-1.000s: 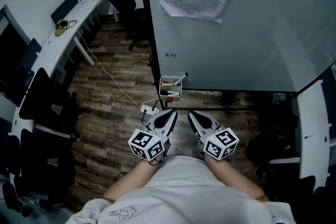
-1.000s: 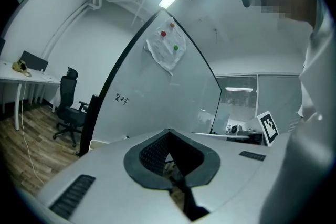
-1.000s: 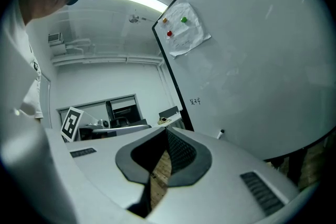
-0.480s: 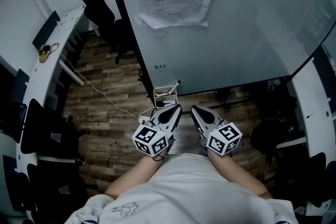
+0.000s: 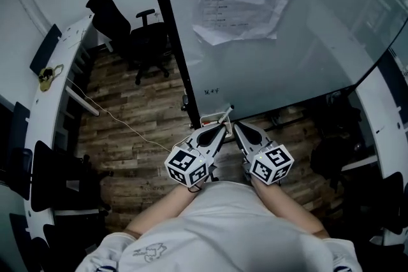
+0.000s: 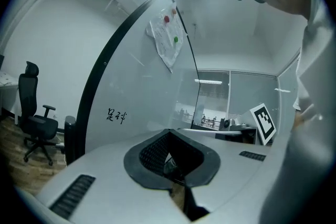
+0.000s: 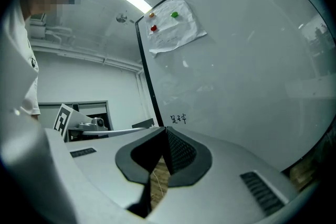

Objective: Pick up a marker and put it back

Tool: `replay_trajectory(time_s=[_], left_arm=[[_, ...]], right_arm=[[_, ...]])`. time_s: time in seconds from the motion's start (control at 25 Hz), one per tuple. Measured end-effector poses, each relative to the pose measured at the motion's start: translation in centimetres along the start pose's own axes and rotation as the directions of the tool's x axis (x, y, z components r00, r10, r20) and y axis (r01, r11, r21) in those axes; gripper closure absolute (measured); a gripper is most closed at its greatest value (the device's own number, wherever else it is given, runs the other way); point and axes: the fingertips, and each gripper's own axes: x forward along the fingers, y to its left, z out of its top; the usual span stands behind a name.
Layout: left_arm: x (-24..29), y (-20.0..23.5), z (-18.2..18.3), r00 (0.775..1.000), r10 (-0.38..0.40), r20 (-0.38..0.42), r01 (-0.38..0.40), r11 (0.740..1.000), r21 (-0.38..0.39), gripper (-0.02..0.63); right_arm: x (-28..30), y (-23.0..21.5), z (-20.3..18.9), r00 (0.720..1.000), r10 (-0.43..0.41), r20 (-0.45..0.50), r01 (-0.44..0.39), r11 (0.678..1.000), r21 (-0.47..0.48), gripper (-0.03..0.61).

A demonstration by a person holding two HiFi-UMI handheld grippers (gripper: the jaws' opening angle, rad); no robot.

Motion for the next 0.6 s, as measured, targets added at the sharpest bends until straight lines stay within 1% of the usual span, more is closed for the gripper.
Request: replay_trajectory(time_s=[0.12, 0.36, 0.48, 0.6], left_arm=[[-0.8, 1.4, 0.5, 0.999, -0.04, -0.017, 0.04, 0.999, 0.014, 0.609], [-1.7, 4.0, -0.3, 0.993, -0.095, -0.064, 0.095, 0.995, -0.013, 0.609], [-1.5, 4.8, -0.7, 0.991, -0.107, -0.081, 0.105, 0.994, -0.034, 0.609], [-0.7, 5.1, -1.0, 0.99, -0.11, -0.088, 0.107, 0.993, -0.042, 0.609]], right_arm=[[2.1, 0.8, -0.5, 1.0, -0.024, 0.0, 0.024, 1.0, 0.02, 0.566], [4.3, 2.3, -2.1, 0.997, -0.068, -0.026, 0.069, 0.997, 0.042, 0.566], [4.4, 1.9, -2.9, 0.995, -0.095, -0.043, 0.098, 0.994, 0.057, 0.566], [4.3, 0.6, -2.8, 0.991, -0.124, -0.043, 0.127, 0.99, 0.066, 0.566]])
